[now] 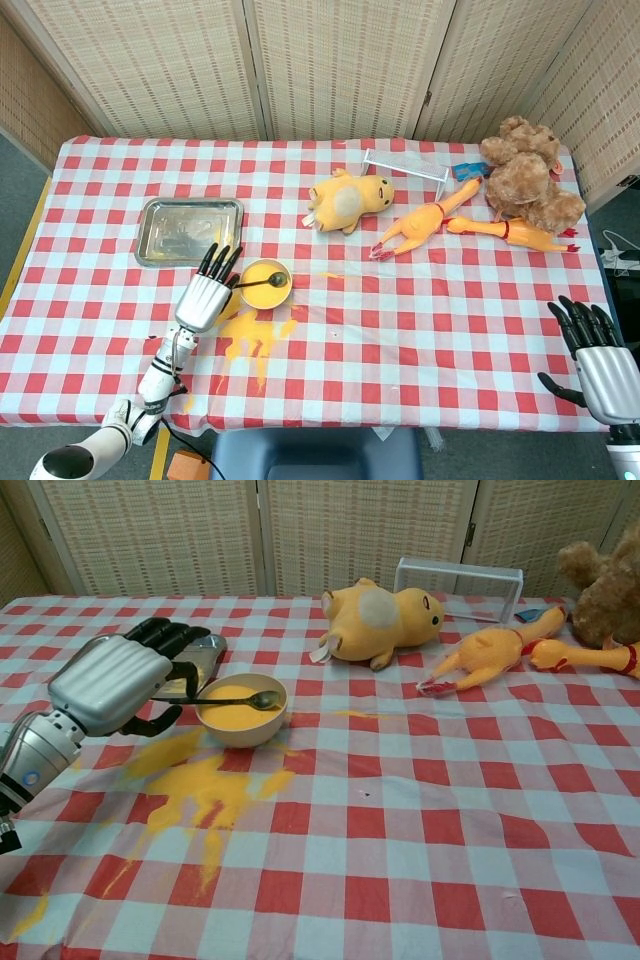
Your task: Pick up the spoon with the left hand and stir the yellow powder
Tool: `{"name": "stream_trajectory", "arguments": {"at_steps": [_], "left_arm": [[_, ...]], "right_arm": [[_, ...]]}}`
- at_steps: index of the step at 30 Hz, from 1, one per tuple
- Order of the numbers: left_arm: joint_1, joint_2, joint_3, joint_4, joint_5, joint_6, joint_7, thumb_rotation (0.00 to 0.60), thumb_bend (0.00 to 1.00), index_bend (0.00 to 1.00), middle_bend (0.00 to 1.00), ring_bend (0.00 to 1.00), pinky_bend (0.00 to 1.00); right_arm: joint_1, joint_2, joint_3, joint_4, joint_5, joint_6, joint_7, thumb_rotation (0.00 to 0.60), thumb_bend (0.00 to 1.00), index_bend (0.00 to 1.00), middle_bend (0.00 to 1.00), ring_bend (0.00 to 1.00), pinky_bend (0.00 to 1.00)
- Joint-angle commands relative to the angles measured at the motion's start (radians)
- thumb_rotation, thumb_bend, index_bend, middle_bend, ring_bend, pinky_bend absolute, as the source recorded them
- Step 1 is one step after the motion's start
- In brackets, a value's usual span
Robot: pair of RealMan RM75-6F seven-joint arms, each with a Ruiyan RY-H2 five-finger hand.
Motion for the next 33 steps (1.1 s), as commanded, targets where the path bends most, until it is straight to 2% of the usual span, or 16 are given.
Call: {"name": "stream_trajectory", "arguments": {"at_steps": [1, 33], "left_arm": [[-0.001, -0.001, -0.001, -0.001, 0.0, 0.004, -0.001, 0.6, 0.46, 0.48, 0.01, 0.0, 0.0], [-0.008, -0.004, -0.007, 0.008, -0.009, -0.012, 0.01, 0.6, 0.47, 0.49, 0.02, 0.0, 0.0]], "right_arm": [[0.0, 0.0, 0.0, 0.0, 0.0, 0.0, 0.001, 0.6, 0.09, 0.0, 0.0, 0.0, 0.0], [0.0, -0.002, 0.002, 0.0, 0.004, -0.004, -0.005, 0.6, 0.09, 0.0, 0.0, 0.0, 0.0]]}}
